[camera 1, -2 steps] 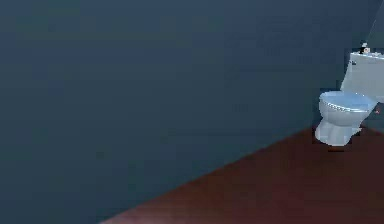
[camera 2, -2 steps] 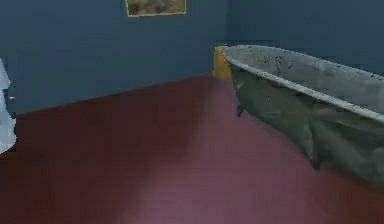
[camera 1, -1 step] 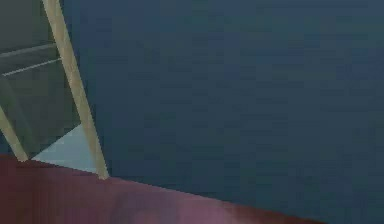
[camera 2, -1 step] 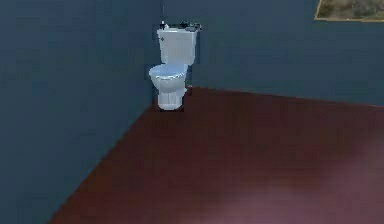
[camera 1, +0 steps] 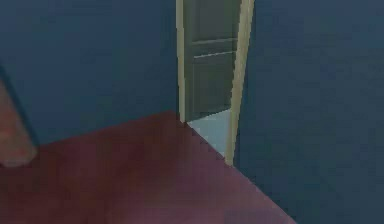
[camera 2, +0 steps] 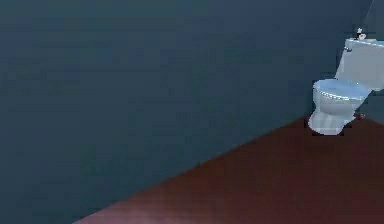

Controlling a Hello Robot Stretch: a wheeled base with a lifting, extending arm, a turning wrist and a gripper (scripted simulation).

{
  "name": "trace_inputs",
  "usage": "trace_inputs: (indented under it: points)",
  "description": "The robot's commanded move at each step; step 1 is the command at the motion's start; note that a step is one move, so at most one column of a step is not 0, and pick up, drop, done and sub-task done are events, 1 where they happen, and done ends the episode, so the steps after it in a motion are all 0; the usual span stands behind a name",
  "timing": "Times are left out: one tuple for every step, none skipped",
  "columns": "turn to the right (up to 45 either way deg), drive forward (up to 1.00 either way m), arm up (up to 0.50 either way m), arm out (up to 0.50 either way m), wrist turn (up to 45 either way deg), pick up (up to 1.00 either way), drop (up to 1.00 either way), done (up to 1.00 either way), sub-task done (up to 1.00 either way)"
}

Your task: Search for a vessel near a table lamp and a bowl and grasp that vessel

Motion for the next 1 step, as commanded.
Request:
trace_inputs:
  points:
    - [0.0,1.00,0.00,0.00,0.0,0.00,0.00,0.00,0.00]
